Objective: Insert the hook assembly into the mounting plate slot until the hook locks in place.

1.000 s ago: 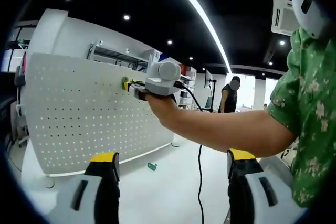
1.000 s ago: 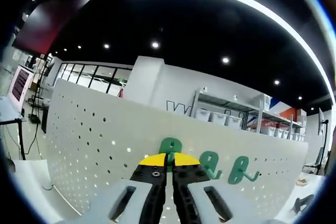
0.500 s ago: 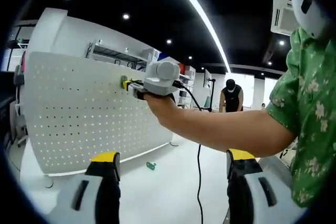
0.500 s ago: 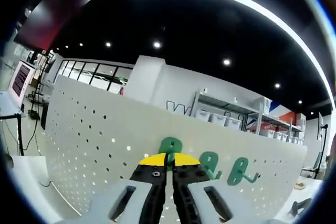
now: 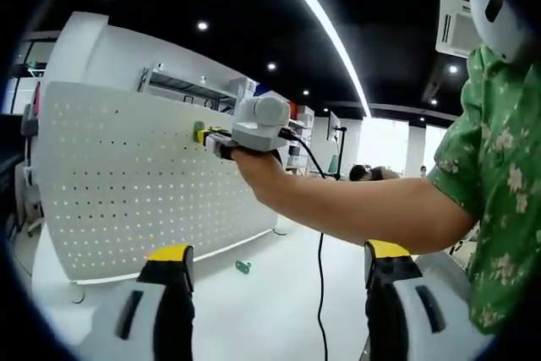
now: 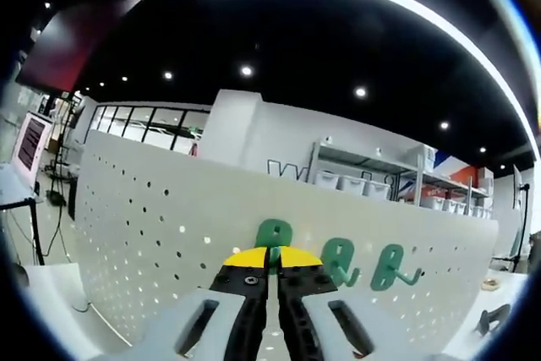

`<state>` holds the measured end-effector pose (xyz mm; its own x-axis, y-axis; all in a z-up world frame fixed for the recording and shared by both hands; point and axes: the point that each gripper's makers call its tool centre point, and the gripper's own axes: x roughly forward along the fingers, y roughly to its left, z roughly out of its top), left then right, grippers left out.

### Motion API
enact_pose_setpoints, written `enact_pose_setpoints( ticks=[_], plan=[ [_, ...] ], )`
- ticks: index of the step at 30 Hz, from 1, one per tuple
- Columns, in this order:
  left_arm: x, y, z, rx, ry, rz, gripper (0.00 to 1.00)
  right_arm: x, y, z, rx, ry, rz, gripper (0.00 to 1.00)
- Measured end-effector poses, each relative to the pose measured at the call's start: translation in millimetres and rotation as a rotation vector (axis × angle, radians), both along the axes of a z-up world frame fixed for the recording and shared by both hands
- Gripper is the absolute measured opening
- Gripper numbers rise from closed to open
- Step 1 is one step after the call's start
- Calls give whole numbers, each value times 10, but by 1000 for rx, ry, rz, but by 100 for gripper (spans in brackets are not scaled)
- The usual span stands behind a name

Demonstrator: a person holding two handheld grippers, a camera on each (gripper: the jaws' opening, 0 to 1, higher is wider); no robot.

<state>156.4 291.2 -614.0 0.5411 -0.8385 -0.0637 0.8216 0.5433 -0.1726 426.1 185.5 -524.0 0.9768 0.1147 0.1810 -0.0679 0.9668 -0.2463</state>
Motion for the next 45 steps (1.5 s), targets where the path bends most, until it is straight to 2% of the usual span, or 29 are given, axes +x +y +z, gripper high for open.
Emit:
enact_pose_setpoints(
  ticks=[3,5,8,9,12,14,17,18,38,43,45],
  plan=[
    [-10,1,-5,2,1,-1,85,5,-5,2,18,9,-2,1],
    [-17,6,-8,3,2,-1,85,2,-15,0,61,23,4,1],
    [-20,12,-12,5,2,0,85,-3,-7,-5,69,25,2,1],
    [-23,10,-10,4,3,-1,85,-4,-12,-4,98,33,6,1],
    [-31,2,-5,4,1,-4,85,-10,-7,0,102,39,6,1],
    [-36,-1,-3,3,0,-6,85,-13,-6,-6,143,49,14,1],
    [-37,2,-7,4,2,-6,85,-9,-16,-1,140,52,12,1],
    [-37,2,-7,4,2,-6,85,-9,-11,-5,163,58,15,1],
    [-25,-11,-5,4,1,-7,84,8,-1,-35,80,58,9,2],
    [-24,-18,-3,4,1,-9,84,12,-15,-41,79,57,9,3],
    [-25,-23,-7,6,2,-11,84,-2,-7,-24,61,43,8,3]
  ],
)
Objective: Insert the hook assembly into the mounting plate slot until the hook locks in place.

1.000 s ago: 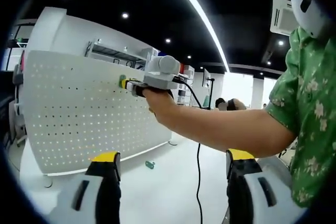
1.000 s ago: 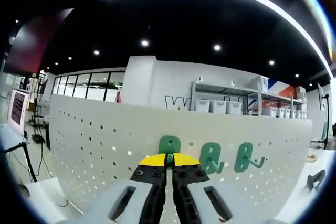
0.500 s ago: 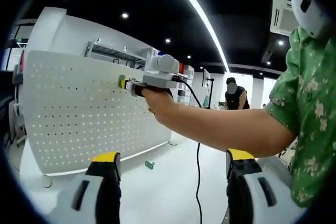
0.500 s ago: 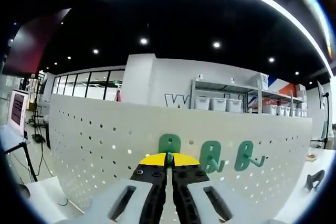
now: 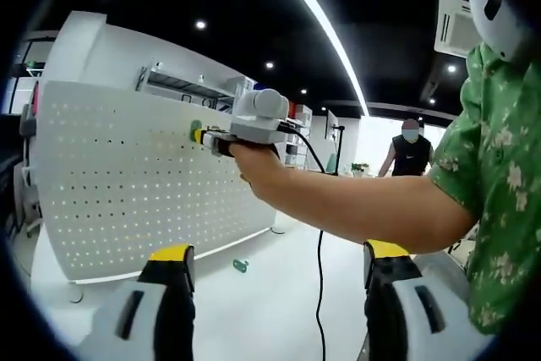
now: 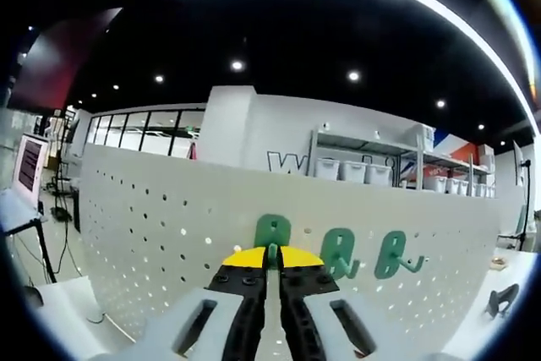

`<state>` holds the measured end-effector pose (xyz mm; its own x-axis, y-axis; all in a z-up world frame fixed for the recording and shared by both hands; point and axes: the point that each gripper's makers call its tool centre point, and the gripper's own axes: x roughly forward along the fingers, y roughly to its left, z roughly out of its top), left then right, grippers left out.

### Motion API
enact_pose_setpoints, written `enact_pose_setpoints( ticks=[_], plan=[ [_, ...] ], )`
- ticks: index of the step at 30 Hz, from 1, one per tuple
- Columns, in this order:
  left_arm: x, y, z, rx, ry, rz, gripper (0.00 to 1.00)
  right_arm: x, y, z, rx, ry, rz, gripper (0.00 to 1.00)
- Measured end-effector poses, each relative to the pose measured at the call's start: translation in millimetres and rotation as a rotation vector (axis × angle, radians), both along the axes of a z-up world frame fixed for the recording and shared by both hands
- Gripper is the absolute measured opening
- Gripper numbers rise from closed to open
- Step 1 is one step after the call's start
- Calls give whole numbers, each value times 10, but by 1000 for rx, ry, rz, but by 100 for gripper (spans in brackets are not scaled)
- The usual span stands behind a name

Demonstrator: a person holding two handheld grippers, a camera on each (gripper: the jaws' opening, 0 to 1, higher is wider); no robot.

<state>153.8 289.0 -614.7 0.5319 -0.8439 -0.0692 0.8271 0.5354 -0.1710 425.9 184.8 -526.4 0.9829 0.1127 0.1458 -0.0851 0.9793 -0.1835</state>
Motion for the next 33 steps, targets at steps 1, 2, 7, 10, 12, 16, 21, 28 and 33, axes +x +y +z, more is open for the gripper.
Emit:
enact_pose_setpoints(
  ticks=[1,2,7,10,12,16,21,28,33],
  plan=[
    [0,-3,-1,0,0,-1,84,-16,13,17,-11,-9,1,3],
    [-2,-6,-1,1,-1,-1,84,-19,33,25,-16,-9,8,3],
    [-11,-16,-2,3,0,-5,84,26,14,42,-30,-9,-1,2],
    [-14,-5,4,2,-2,-3,84,13,15,44,-15,-7,0,2],
    [-13,8,1,3,-1,0,84,7,16,45,0,-3,-1,2],
    [-14,16,-1,2,-1,2,84,5,3,40,36,8,-3,2],
    [-16,1,-1,3,-1,-2,84,7,-1,35,57,13,-1,2],
    [-10,4,6,6,-6,-1,84,-7,9,34,17,8,3,2],
    [-19,2,5,8,-5,-1,84,-13,16,30,15,9,7,3]
  ],
)
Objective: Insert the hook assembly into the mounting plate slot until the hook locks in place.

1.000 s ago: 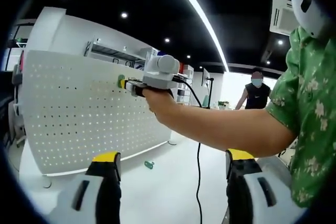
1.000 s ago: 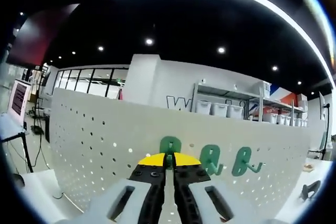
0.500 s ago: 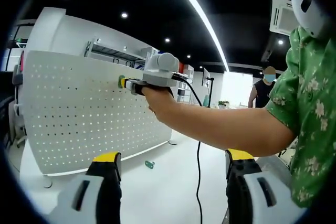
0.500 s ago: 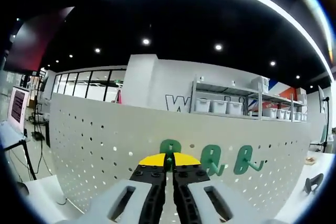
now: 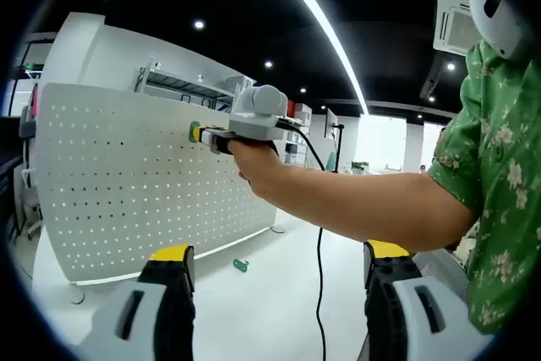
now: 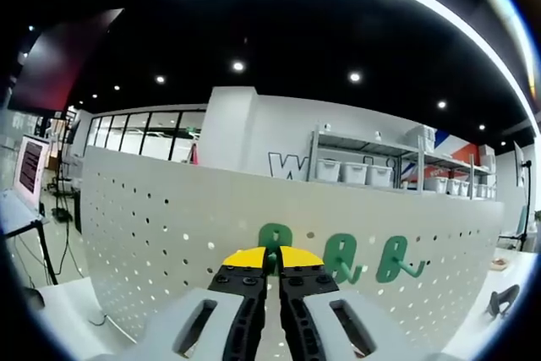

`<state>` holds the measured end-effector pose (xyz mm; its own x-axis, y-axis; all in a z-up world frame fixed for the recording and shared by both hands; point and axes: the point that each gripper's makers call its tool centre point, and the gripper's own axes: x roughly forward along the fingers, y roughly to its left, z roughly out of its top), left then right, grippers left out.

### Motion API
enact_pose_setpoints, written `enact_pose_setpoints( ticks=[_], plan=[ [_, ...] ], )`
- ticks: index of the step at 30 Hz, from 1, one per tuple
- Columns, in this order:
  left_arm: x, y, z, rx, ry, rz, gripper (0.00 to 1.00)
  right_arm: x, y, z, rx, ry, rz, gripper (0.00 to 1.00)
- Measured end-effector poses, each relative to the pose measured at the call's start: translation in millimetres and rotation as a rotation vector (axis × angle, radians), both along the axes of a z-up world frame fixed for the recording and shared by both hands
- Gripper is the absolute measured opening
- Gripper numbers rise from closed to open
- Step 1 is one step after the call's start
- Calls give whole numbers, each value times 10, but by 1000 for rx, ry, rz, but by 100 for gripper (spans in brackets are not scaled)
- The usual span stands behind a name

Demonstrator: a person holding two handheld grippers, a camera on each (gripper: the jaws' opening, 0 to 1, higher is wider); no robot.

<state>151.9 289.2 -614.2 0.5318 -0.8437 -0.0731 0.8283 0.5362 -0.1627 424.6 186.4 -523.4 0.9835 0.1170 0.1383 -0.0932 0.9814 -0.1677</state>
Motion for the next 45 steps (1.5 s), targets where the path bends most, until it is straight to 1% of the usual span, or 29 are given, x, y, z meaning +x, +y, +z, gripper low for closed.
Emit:
enact_pose_setpoints(
  ticks=[3,8,13,20,25,32,36,38,40,43,45],
  plan=[
    [-4,-1,5,0,0,0,84,-8,-1,6,-8,-2,-4,5],
    [-7,0,13,1,-3,1,84,-11,4,7,-6,-1,1,6],
    [-13,-2,12,4,-3,1,85,-37,15,-3,-5,1,3,9],
    [-24,0,16,5,-4,1,85,-76,6,-61,6,5,8,14],
    [-26,-6,24,5,-6,0,85,-118,-8,-117,0,16,10,17],
    [-38,-34,30,7,-7,-6,85,-205,-15,-201,-14,29,25,26],
    [-41,-48,33,8,-8,-7,85,-255,-49,-248,-4,35,27,30],
    [-46,-58,34,10,-9,-9,85,-266,-62,-287,8,46,31,35],
    [-52,-65,41,9,-12,-9,85,-289,-76,-317,5,56,29,36],
    [-60,-73,53,11,-15,-10,85,-315,-93,-343,19,66,32,43],
    [-69,-79,59,12,-16,-11,85,-336,-91,-341,24,67,34,50]
  ],
)
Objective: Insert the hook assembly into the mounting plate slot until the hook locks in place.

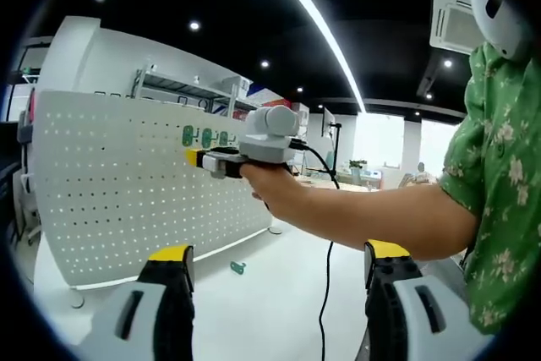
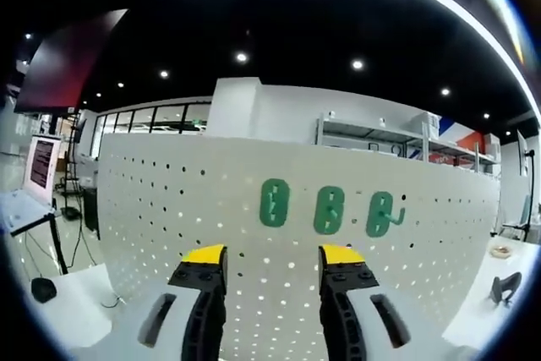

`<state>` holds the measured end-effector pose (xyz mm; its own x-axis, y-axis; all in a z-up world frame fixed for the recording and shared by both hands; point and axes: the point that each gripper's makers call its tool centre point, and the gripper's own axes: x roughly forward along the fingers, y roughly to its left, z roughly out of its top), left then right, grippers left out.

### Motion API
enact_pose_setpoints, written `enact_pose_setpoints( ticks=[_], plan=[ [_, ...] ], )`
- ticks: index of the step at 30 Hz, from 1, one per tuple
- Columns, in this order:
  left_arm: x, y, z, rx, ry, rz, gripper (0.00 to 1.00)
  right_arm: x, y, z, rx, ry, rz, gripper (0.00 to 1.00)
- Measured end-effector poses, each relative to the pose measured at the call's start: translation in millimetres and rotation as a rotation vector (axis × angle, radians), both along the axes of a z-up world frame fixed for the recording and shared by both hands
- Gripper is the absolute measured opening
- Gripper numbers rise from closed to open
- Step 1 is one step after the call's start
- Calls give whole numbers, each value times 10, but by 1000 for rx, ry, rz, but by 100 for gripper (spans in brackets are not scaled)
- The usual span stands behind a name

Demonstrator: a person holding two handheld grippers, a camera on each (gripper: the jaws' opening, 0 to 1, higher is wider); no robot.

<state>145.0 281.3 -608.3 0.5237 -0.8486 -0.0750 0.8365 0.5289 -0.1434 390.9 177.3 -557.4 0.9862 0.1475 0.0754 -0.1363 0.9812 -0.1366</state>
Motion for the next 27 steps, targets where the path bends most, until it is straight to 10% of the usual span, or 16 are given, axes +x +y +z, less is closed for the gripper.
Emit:
enact_pose_setpoints(
  ticks=[8,27],
  plan=[
    [-31,-8,19,6,-7,1,86,-78,39,-43,50,22,50,78],
    [-185,-107,-15,55,4,-9,87,-435,-219,-231,46,74,44,86]
  ],
)
